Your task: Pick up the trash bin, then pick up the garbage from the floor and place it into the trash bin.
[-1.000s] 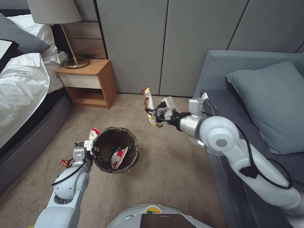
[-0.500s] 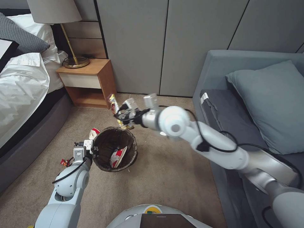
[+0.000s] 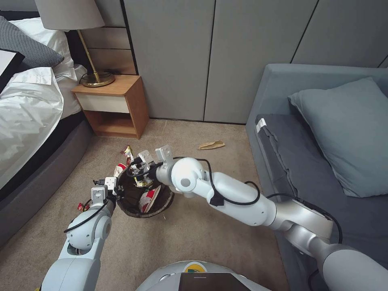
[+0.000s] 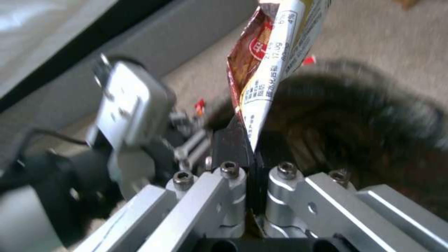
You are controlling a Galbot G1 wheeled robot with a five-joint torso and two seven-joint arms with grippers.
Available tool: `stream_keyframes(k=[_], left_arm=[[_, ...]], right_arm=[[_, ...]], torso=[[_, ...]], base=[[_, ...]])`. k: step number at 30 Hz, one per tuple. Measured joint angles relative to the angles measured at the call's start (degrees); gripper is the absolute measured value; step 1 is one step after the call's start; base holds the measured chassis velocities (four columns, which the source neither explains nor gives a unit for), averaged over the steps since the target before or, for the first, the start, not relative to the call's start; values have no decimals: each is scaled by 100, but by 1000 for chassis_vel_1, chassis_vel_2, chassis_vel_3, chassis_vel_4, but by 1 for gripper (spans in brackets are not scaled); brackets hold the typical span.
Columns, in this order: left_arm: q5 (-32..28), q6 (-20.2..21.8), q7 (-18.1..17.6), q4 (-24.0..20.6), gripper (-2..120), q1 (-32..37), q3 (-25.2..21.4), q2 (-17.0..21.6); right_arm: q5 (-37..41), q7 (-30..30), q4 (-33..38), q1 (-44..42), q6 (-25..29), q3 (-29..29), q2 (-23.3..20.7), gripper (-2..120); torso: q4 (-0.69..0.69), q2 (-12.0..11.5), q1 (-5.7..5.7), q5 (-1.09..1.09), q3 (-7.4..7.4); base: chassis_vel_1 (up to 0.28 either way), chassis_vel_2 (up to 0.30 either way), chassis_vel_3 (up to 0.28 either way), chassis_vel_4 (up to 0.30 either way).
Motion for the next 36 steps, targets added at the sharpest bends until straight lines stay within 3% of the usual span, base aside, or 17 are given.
stream_keyframes(k=[16,17,21,36], left_arm=[[-15,0,12,-11,3,44,-57,-33],[-15,0,13,-4,3,42,-59,-38],[-15,0,14,6,3,39,-59,-41],[-16,0,12,-46,3,58,-69,-53]], right_arm=[[-624,-248,-482,-558,98,89,120,1],[-691,-251,-532,-595,153,92,130,10],[-799,-256,-595,-641,221,94,140,18],[-990,-314,-643,-699,293,277,140,79]], torso=[[0,0,0,1,0],[0,0,0,1,0],[0,0,0,1,0],[0,0,0,1,0]], base=[[0,0,0,0],[0,0,0,0],[0,0,0,0],[0,0,0,0]])
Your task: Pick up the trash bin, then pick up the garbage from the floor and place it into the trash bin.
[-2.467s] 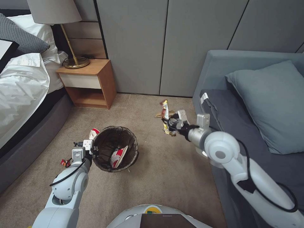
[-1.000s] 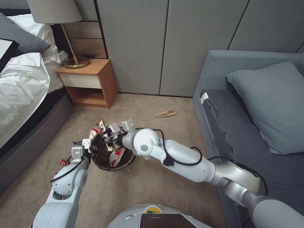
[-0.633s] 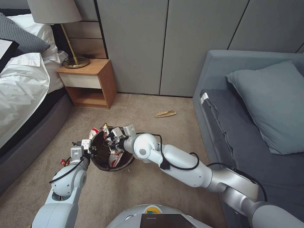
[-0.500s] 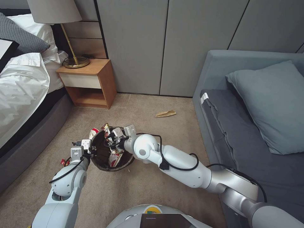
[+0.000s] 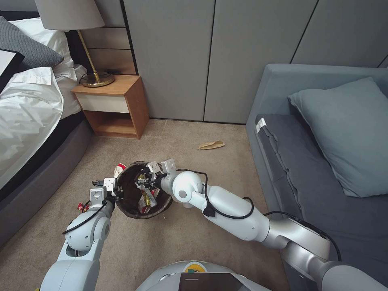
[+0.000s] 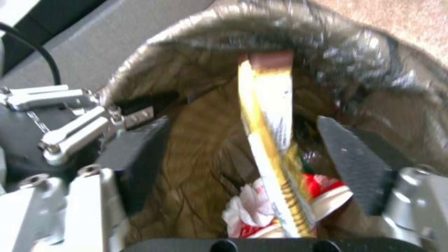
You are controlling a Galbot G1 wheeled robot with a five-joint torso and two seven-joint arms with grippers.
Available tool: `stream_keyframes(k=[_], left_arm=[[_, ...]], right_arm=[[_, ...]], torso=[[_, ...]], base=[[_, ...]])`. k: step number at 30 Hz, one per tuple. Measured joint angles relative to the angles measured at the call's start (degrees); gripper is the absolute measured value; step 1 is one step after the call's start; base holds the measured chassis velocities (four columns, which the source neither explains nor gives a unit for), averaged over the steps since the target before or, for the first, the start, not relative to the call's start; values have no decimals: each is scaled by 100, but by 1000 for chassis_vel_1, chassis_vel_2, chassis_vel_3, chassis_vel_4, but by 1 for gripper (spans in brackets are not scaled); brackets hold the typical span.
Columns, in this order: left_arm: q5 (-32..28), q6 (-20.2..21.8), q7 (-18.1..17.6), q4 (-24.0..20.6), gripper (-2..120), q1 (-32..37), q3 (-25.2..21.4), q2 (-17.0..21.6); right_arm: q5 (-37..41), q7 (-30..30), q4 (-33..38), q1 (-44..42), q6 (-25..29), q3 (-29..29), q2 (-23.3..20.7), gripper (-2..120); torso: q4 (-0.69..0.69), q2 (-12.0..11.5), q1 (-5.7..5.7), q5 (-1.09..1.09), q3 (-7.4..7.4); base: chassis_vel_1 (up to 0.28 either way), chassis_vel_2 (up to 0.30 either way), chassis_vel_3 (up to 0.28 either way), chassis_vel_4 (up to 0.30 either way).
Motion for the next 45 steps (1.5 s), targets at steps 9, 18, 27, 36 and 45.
stream_keyframes(k=[9,18,27,36,45], left_arm=[[1,0,-1,0,3,-6,1,-6],[-1,0,5,-31,3,1,9,-13],[-70,0,13,-298,3,70,30,-46],[-79,0,13,-452,3,175,33,-44],[-80,0,12,-683,3,282,-8,49]], right_arm=[[-43,7,119,18,26,150,-31,99],[87,283,1175,-105,153,1354,-810,100],[-527,105,2094,-1339,560,3053,-1924,100],[-1949,-1198,2969,-4071,975,6184,-1723,100],[-3540,-2447,3054,-5799,1815,7830,-737,100]], torso=[[1,0,0,0,0],[2,0,0,1,0],[-1,0,0,2,0],[-2,0,0,2,-1],[1,1,-1,2,-1]], base=[[0,0,0,0],[0,0,0,0],[0,0,0,0],[0,0,0,0],[0,0,0,0]])
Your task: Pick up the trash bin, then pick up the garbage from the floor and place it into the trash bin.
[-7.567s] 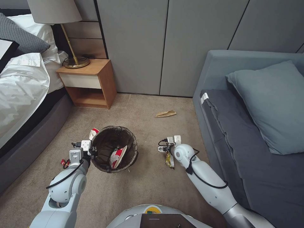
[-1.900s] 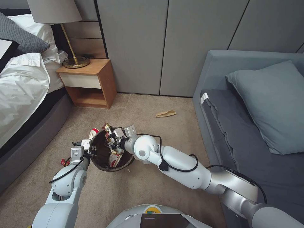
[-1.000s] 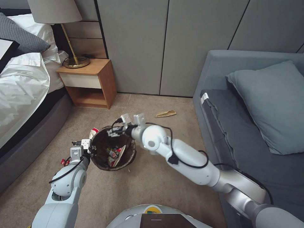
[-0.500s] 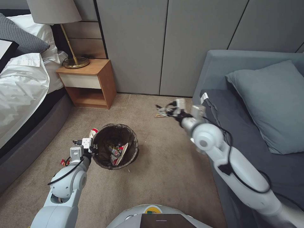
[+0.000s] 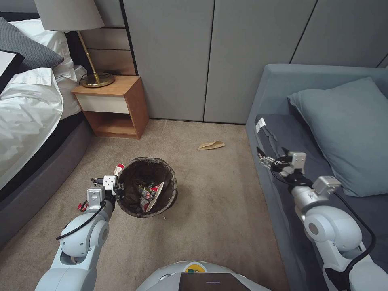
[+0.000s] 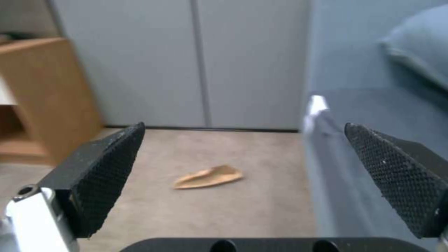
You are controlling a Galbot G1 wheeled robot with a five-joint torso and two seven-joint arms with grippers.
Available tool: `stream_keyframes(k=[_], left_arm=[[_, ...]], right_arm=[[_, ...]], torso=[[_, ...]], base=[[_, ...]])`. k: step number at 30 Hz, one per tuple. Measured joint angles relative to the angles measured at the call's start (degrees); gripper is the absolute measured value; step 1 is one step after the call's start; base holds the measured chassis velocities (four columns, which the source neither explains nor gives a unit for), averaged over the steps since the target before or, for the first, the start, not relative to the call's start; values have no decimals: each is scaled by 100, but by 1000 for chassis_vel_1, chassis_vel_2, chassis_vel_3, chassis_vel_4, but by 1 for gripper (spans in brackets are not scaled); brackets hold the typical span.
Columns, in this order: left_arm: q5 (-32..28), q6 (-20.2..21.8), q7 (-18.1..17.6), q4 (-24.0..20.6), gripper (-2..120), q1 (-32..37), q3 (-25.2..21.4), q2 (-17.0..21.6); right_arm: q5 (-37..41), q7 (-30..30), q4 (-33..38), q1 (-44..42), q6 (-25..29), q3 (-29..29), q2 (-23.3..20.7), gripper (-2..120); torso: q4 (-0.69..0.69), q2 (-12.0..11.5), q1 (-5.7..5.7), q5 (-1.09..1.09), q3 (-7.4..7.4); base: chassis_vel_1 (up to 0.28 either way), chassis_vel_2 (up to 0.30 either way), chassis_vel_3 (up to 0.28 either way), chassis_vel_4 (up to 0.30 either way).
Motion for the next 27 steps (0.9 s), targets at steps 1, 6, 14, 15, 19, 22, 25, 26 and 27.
stream_keyframes(k=[1,6,14,15,19,22,25,26,27], left_arm=[[-1,0,1,-30,3,13,-19,10],[-4,0,0,-77,3,17,-39,11],[-2,0,1,-99,3,15,-27,-26],[0,0,2,-95,3,15,-23,-27],[13,0,5,-47,3,-13,-7,-24],[22,0,5,-12,3,-25,7,-34],[30,0,6,0,3,-22,22,-48],[34,0,7,7,3,-20,27,-51],[37,0,7,10,3,-20,28,-51]], right_arm=[[-167,-21,-35,-52,98,84,217,100],[-349,-18,-62,-116,213,148,597,100],[-942,-188,-336,-318,887,290,1089,100],[-982,-216,-364,-348,950,300,1124,100],[-1086,-302,-454,-401,1131,340,1177,100],[-1134,-339,-497,-400,1213,339,1195,100],[-1218,-378,-527,-387,1257,318,1223,100],[-1238,-406,-544,-374,1284,305,1238,100],[-1266,-429,-568,-350,1304,292,1255,100]], torso=[[0,0,0,-1,0],[1,0,0,-3,0],[0,0,0,-2,0],[-1,0,0,-2,0],[0,0,0,-2,1],[0,0,0,-2,1],[0,0,0,-3,1],[0,0,0,-2,1],[0,0,0,-3,1]], base=[[0,0,0,0],[0,0,0,0],[0,0,0,0],[0,0,0,0],[0,0,0,0],[0,0,0,0],[0,0,0,0],[0,0,0,0],[0,0,0,0]])
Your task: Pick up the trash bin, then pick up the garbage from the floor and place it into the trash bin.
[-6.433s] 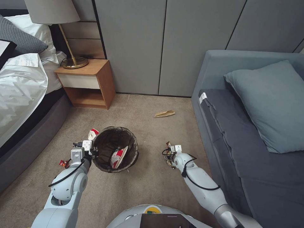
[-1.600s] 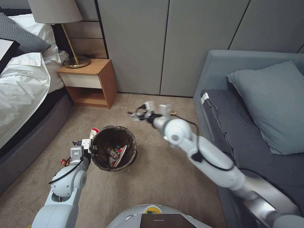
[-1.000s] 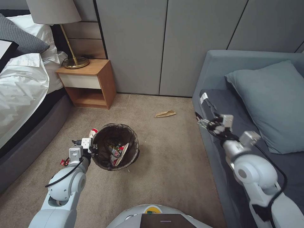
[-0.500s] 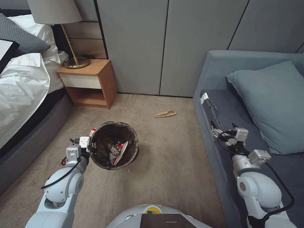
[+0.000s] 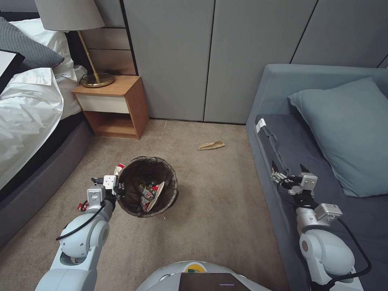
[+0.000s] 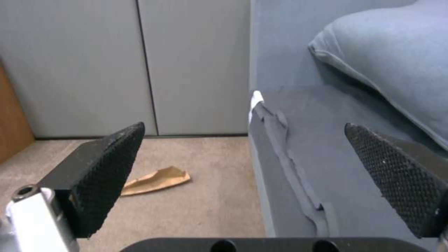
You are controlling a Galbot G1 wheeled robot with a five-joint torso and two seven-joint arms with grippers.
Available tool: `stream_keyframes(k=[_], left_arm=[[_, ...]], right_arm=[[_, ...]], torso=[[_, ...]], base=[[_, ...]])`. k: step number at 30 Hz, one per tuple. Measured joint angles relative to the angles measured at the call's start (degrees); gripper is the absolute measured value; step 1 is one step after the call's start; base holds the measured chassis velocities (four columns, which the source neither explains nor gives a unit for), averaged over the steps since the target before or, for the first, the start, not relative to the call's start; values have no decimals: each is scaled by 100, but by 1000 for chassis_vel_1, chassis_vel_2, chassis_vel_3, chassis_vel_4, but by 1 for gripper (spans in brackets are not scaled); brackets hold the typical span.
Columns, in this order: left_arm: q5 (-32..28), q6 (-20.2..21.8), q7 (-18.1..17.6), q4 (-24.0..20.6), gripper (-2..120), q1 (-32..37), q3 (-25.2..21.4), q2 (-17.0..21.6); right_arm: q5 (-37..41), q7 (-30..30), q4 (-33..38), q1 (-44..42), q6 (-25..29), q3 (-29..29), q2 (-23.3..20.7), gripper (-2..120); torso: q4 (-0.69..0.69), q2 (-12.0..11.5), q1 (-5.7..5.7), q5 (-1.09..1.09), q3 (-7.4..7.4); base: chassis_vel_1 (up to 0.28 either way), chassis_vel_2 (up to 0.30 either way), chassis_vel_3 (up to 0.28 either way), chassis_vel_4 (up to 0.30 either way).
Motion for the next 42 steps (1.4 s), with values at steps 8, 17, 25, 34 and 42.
stream_keyframes(k=[8,17,25,34,42], left_arm=[[12,0,4,5,3,2,-15,5],[53,0,7,16,3,5,9,-31],[57,0,8,16,3,12,27,-26],[58,0,7,28,3,6,60,-4],[61,0,7,38,3,9,64,20]], right_arm=[[-82,-18,-45,62,13,-94,35,100],[-80,-20,-75,76,13,-95,4,100],[-26,-23,-83,77,38,-121,-12,100],[64,-40,-64,72,66,-184,-6,100],[62,-43,-72,63,79,-185,-21,100]], torso=[[0,0,0,1,0],[-1,0,0,1,0],[0,0,0,1,0],[0,0,0,1,0],[0,0,0,1,0]], base=[[0,0,0,0],[0,0,0,0],[0,0,0,0],[-27,30,34,-29],[0,0,0,0]])
